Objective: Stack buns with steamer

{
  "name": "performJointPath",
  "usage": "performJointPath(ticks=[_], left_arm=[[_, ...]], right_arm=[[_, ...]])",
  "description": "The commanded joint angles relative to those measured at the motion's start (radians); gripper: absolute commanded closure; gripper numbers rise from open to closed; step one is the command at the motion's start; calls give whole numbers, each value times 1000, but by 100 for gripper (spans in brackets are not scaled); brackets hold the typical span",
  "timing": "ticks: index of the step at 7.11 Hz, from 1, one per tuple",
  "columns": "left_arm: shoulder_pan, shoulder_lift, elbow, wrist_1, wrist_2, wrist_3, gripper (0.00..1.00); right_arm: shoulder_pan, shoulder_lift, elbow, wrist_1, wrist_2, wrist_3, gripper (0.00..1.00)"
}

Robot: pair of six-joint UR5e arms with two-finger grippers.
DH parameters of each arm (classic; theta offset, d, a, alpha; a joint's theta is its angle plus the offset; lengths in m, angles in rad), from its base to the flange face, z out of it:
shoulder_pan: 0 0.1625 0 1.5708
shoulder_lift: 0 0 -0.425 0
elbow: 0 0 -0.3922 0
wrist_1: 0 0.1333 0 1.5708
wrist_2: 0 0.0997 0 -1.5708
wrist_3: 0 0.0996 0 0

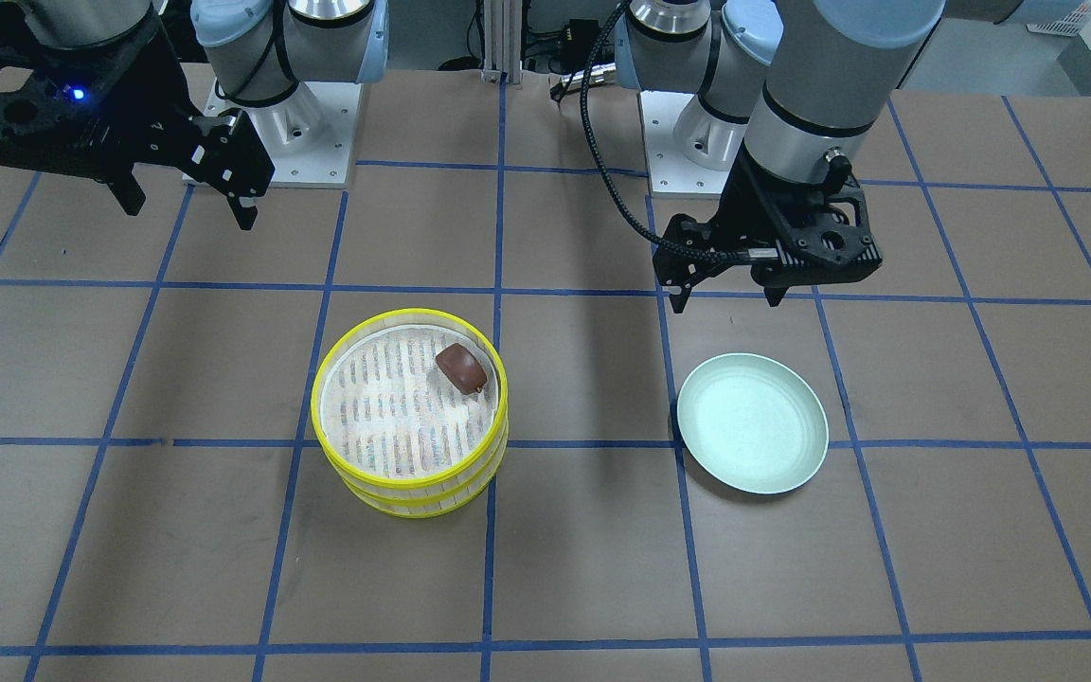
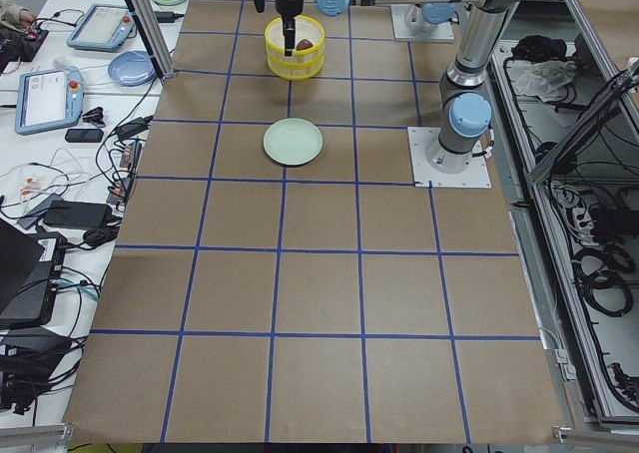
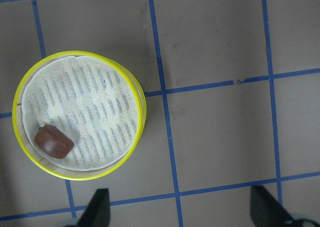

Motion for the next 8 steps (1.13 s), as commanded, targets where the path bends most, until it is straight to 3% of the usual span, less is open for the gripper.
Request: performJointPath(ticks=[1, 8], left_arm=[[8, 34, -3, -50, 13, 32, 0], [7, 48, -4, -70, -7, 0, 0]], right_arm=[[0, 0, 0, 0, 0, 0, 0], [0, 1, 0, -2, 0, 0, 0]])
